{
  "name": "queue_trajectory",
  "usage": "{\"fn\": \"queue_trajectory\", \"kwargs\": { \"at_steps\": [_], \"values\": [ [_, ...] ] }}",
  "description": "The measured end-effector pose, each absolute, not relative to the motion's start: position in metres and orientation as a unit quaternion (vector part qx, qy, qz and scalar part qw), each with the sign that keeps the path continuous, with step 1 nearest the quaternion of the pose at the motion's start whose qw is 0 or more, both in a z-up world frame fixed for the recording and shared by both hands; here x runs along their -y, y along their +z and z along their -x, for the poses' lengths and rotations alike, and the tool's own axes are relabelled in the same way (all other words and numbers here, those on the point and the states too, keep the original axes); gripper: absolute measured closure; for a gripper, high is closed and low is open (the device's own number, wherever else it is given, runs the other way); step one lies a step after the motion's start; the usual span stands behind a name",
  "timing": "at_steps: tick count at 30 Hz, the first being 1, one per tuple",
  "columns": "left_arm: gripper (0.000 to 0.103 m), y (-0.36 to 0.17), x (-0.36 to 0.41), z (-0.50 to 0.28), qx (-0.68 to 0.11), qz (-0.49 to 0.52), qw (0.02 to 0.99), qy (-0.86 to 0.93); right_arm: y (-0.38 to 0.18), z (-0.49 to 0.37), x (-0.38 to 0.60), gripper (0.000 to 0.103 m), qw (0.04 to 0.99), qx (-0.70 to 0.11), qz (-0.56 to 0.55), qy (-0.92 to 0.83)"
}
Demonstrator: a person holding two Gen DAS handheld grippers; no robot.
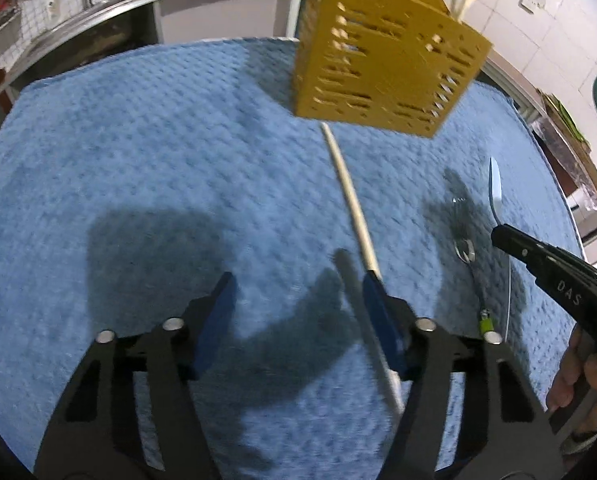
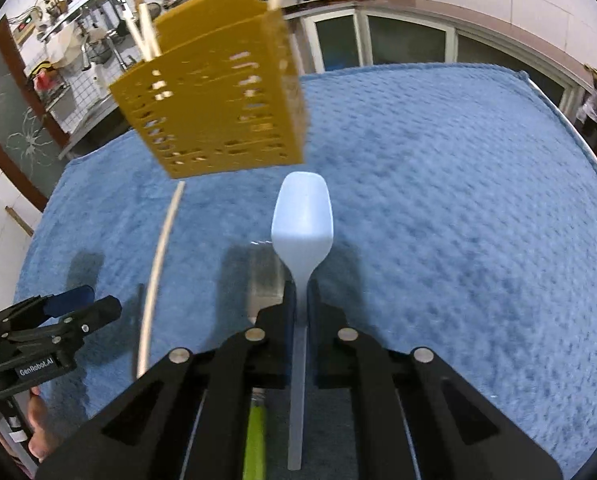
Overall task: Organize utensils
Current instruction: 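Close the right gripper on the light blue plastic spoon, then close the left gripper on the silver utensil while the right gripper lifts the spoon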
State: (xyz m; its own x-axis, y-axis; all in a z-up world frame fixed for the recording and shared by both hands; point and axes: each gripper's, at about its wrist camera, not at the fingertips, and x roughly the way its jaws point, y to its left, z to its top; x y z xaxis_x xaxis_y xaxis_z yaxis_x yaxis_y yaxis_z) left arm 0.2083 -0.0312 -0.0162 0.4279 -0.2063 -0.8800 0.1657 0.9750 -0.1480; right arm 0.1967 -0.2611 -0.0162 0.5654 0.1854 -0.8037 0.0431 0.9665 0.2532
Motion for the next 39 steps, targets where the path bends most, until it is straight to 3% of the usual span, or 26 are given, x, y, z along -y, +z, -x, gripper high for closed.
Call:
{"fn": "queue_trajectory", "kwargs": {
  "at_steps": [4,13,16,39],
  "values": [
    [0.066,-0.024,0.042,-0.210,-0.539,0.015,0.834,-0.113,-0.018,-0.195,0.273,0.097,0.875,-0.467,-0.123,0.034],
    [0.069,-0.024,0.059,-0.212,-0.548,0.018,0.829,-0.113,-0.020,-0.193,0.281,0.097,0.876,-0.466,-0.117,0.036],
    [0.086,-0.028,0.064,-0.213,-0.559,0.006,0.822,-0.107,-0.021,-0.193,0.283,0.097,0.875,-0.468,-0.117,0.037],
    [0.094,-0.024,0.065,-0.241,-0.570,0.002,0.814,-0.114,-0.034,-0.221,0.286,0.096,0.815,-0.563,-0.124,0.054]
  ]
}}
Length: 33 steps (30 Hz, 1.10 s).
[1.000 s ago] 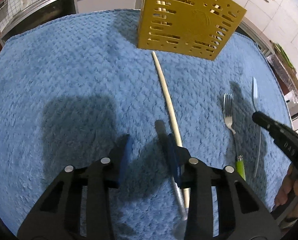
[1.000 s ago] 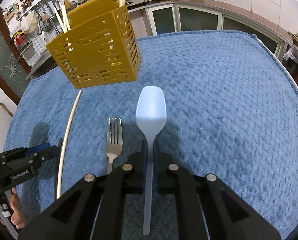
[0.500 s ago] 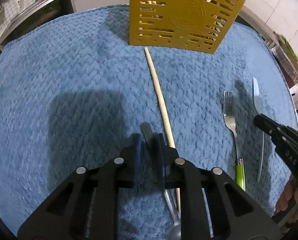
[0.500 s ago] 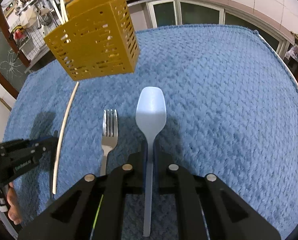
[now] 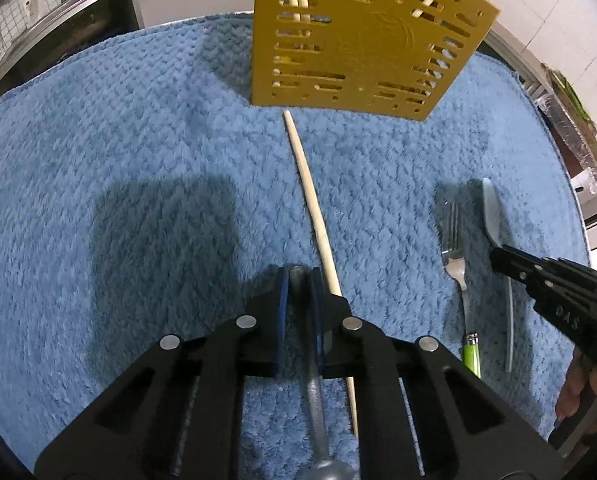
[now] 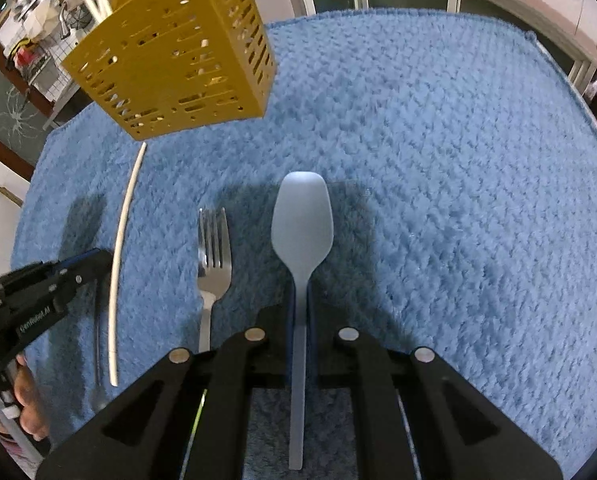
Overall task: Organize utensils
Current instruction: 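Close the left gripper on the silver utensil while the right gripper lifts the spoon, then lower the spoon and silver utensil into the yellow holder, opening both grippers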
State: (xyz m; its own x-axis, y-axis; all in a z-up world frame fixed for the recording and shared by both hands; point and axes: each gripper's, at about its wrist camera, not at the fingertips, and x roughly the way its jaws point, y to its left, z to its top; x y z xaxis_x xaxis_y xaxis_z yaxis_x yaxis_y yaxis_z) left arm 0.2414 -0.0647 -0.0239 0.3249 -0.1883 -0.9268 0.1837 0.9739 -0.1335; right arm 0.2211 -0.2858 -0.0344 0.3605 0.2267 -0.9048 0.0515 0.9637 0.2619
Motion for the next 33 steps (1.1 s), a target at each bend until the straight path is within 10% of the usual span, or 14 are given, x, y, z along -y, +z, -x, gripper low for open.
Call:
{"fn": "queue_trajectory", "kwargs": {
  "at_steps": [33],
  "values": [
    [0.095,0.201,0.029,-0.237,-0.256,0.062,0.953,-0.149,0.147,-0.214,0.271,0.097,0.973,-0.186,-0.107,0.089]
  ]
}}
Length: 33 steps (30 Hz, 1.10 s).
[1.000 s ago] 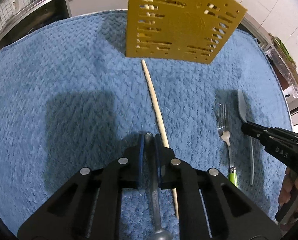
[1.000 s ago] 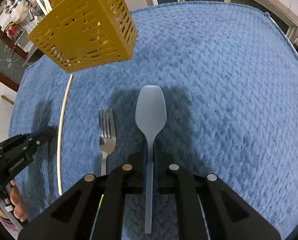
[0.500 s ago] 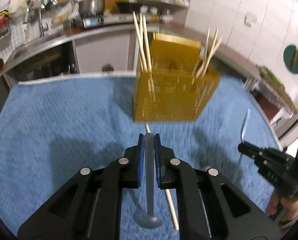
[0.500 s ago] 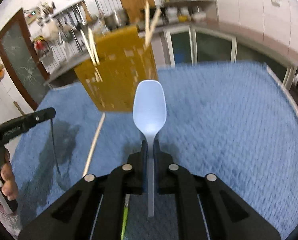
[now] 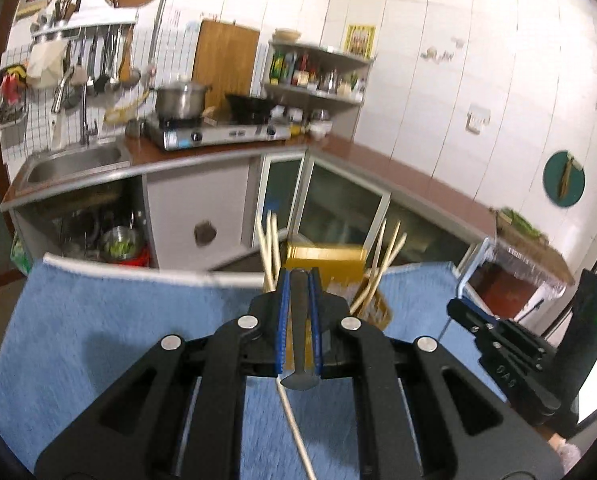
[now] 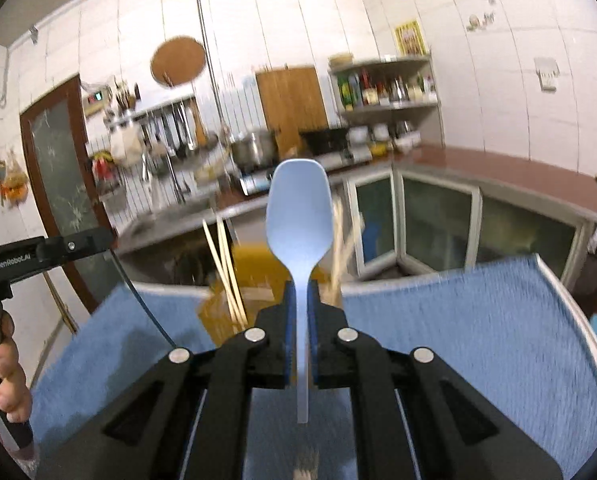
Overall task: Organize utensils
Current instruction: 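Lower the spoon and silver utensil into the yellow holder, opening both grippers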
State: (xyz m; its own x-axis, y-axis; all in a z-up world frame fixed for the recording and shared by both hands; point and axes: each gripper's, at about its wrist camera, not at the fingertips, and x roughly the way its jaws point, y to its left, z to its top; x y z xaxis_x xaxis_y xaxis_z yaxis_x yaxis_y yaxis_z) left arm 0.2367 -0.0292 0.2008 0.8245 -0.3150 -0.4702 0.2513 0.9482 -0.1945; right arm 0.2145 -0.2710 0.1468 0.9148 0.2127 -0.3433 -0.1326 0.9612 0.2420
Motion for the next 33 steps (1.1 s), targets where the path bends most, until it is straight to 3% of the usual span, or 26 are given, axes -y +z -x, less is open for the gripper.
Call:
{"fn": "queue_trajectory", "kwargs": {
  "at_steps": [5,10,20,29,32,33],
  "values": [
    [0.095,0.247,0.038,-0.248,-0.207,0.054,0.966,-0.141,0.184,-0.240,0.256,0.097,0.984,-0.134,-0.089,0.081],
    [0.095,0.246,0.055,-0.275,-0.201,0.037,0.971,-0.123,0.182,-0.265,0.250,0.097,0.986,-0.112,-0.096,0.074],
    [0.095,0.151,0.065,-0.324,-0.281,0.015,0.952,-0.120,0.109,-0.302,0.257,0.097,0.980,-0.166,-0.094,0.058],
    [0.094,0.101,0.057,-0.330,-0.324,0.018,0.940,-0.107,0.067,-0.308,0.247,0.096,0.971,-0.226,-0.052,0.061],
    [0.081,0.101,0.053,-0.323,-0.323,0.016,0.941,-0.098,0.070,-0.304,0.247,0.093,0.966,-0.244,-0.054,0.071],
    [0.073,0.105,0.051,-0.319,-0.320,0.018,0.942,-0.095,0.073,-0.302,0.246,0.093,0.965,-0.248,-0.052,0.071]
  ]
}}
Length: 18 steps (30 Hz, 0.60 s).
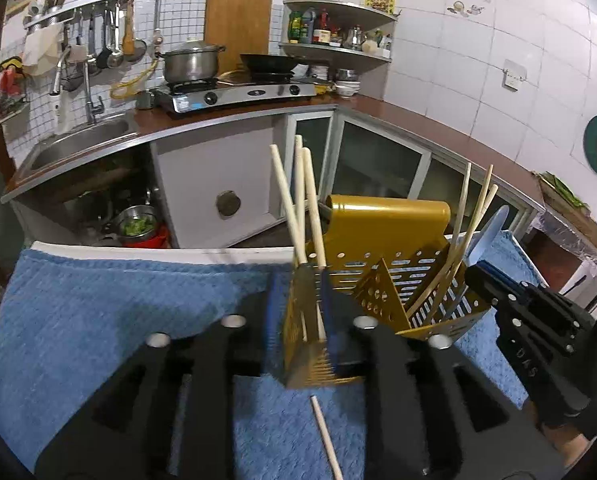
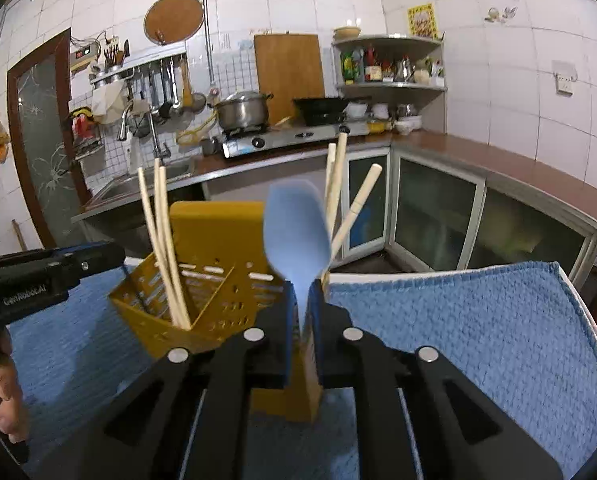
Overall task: Organize utensils
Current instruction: 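Lower the spoon and silver utensil into the yellow holder, opening both grippers, then close the right gripper on the green-handled fork while the left gripper grasps the last chopstick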
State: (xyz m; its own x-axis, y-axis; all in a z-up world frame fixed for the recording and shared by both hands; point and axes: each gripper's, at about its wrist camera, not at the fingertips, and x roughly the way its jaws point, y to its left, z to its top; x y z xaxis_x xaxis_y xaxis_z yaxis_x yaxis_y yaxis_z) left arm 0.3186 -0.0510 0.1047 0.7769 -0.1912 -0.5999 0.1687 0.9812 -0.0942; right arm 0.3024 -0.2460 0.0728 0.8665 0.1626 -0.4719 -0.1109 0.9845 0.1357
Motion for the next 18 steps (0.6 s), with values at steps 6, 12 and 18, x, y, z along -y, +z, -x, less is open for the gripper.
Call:
{"fn": "queue_trajectory", "kwargs": {
  "at_steps": [6,12,18],
  "values": [
    [0.034,0.133,0.035,-0.288,-0.312,0.033,0.945,-0.087,0.094,-0.277,0.250,0.065,0.963,-0.253,-0.063,0.071],
    [0.017,0.130,0.015,-0.266,-0.349,0.056,0.931,-0.092,0.093,-0.249,0.259,0.065,0.951,-0.294,-0.071,0.059],
    [0.009,0.096,0.006,-0.250,-0.383,0.057,0.919,-0.080,0.056,-0.218,0.263,0.059,0.939,-0.333,-0.072,0.045]
  ]
}}
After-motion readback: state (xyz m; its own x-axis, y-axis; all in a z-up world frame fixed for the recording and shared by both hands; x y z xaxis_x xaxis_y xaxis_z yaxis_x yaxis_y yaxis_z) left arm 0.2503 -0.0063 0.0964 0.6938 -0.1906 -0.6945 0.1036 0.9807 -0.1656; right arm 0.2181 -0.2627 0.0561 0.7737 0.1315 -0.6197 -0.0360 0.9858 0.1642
